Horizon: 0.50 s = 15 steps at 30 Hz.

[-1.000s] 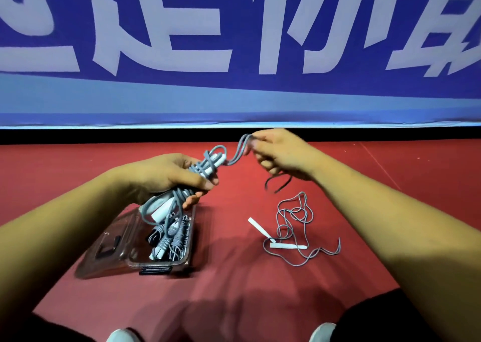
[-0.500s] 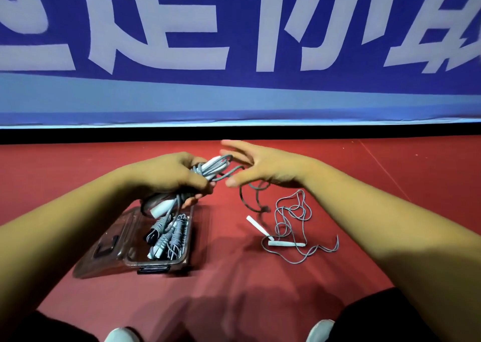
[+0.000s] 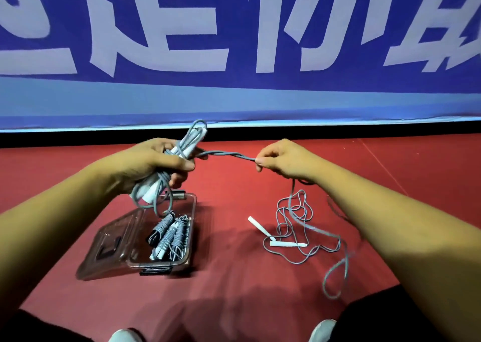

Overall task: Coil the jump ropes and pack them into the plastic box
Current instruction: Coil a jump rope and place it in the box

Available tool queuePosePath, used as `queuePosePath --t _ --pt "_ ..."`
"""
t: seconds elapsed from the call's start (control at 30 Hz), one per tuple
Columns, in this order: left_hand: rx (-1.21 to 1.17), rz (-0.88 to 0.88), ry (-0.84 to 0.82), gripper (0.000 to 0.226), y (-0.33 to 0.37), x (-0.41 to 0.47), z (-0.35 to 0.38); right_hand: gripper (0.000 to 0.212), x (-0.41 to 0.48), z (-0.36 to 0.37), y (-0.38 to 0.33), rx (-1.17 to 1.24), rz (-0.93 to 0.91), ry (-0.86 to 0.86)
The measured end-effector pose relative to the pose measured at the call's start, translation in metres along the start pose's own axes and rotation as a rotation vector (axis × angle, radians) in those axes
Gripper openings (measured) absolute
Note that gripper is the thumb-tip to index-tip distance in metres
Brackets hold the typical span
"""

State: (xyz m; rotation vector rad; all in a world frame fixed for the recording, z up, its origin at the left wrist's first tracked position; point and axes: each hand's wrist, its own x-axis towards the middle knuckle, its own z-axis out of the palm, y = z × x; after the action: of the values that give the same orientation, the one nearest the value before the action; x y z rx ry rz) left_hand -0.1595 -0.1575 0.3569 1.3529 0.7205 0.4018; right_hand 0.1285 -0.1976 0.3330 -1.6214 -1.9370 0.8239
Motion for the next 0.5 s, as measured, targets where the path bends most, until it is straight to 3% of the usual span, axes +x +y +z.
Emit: queuePosePath --t 0.07,0.17,0.27,0.37,0.43,0.5 --pt "0.053 -0.048 0.041 0.037 -0.001 -0.001 -0.001 0.022 0.000 0.003 0.002 -0.011 0.021 -0.007" --pt "0.168 -0.084 0.240 0.025 -0.011 0.008 0.003 0.024 0.003 0.013 0.002 -0.034 0.052 -0.023" --pt "-0.006 0.037 0.431 0.009 -0.010 0.017 0.003 0.028 0.007 0.019 -0.001 -0.027 0.069 -0.001" --pt "-0.287 0.013 0.326 0.011 -0.003 0.018 0.003 0.025 0.011 0.022 0.000 -0.044 0.079 0.029" --pt "-0.241 -0.054 0.183 0.026 -0.001 0.015 0.003 0.010 0.010 0.026 -0.003 -0.023 0.092 -0.039" --pt "-0.030 -0.099 0.112 0.031 -0.002 0.012 0.010 0.048 0.008 0.029 -0.016 0.227 0.049 -0.094"
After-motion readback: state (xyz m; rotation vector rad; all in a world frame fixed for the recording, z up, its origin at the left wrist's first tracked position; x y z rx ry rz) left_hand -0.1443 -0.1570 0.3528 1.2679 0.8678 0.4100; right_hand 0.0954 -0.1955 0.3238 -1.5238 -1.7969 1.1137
